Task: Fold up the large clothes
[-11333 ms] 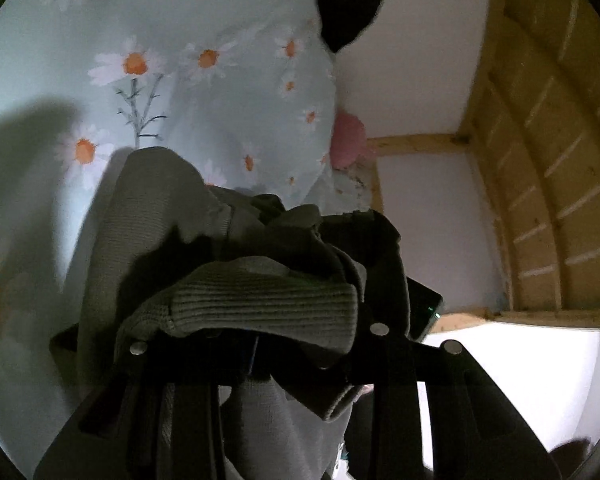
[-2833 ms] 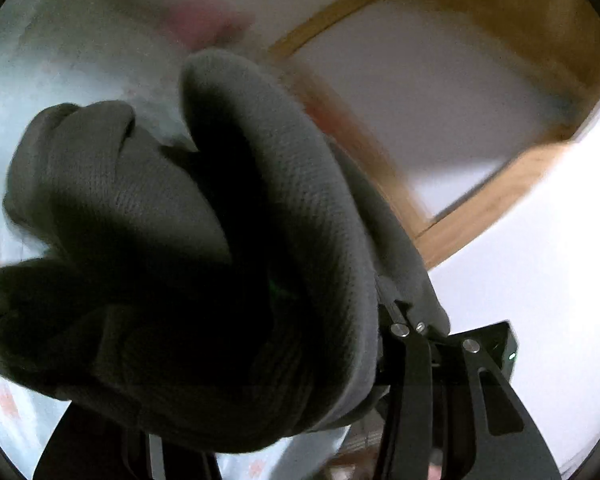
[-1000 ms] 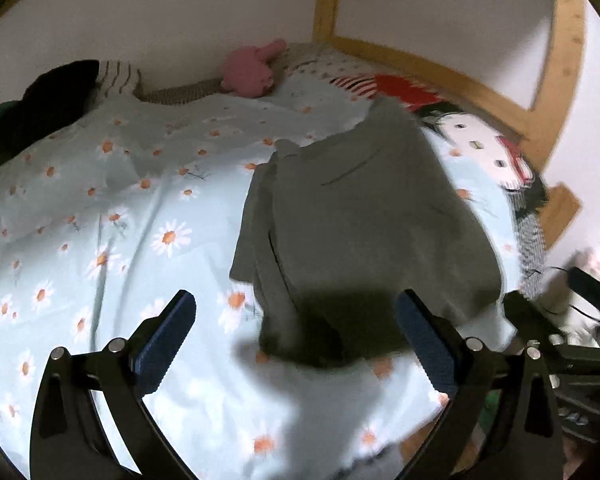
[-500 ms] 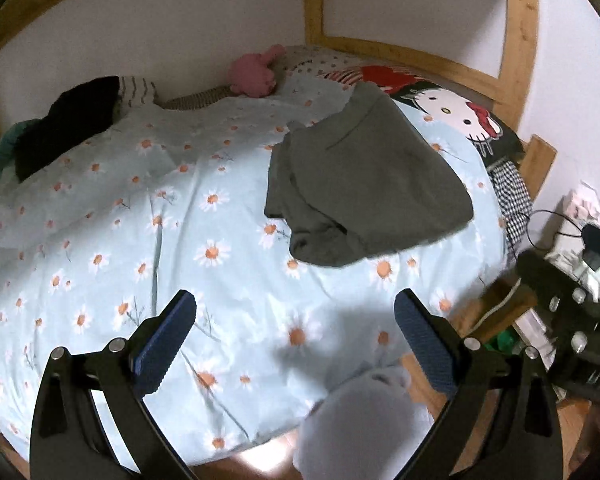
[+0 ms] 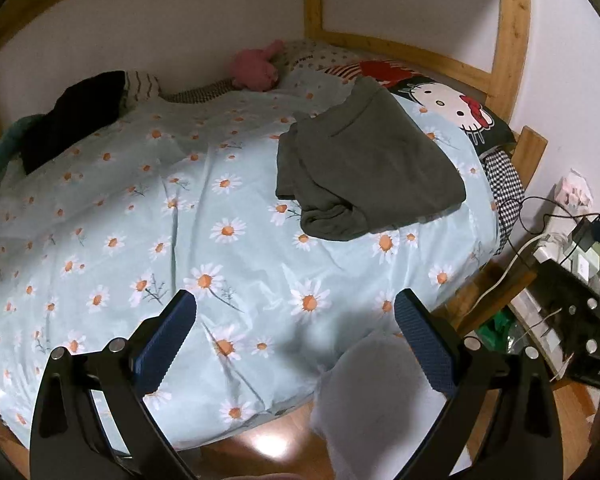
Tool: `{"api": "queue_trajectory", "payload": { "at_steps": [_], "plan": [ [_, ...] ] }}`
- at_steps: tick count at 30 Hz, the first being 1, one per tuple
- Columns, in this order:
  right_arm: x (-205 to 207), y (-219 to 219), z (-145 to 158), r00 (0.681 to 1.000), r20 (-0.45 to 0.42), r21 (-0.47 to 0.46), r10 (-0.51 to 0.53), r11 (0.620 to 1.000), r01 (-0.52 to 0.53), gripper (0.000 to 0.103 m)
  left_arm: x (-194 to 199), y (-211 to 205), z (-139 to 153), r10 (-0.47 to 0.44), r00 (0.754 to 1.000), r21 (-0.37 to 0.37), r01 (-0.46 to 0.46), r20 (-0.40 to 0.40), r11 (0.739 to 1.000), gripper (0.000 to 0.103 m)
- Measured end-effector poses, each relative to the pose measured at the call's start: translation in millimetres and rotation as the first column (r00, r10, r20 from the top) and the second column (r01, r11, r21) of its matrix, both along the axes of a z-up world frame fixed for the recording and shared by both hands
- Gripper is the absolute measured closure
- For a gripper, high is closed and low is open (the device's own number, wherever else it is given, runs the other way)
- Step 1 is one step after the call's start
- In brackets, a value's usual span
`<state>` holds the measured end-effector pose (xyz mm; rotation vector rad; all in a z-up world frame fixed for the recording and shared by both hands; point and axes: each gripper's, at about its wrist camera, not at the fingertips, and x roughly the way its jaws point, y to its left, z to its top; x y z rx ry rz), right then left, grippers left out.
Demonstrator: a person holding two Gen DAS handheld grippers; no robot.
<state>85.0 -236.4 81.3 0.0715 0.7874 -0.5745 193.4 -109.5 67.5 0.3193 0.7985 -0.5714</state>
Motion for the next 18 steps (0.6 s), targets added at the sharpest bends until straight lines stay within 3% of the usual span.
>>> {"api": "queue_trajectory", "payload": {
  "at_steps": [18],
  "plan": [
    [-11.4,3.9,8.8,0.998,0.026,-0.008,0.052,0.999,-0.052,0.003,-11.0,1.8,-4.2,-0.029,1.000,0.018,0.029,0.001,0.999,0.006]
  ]
}}
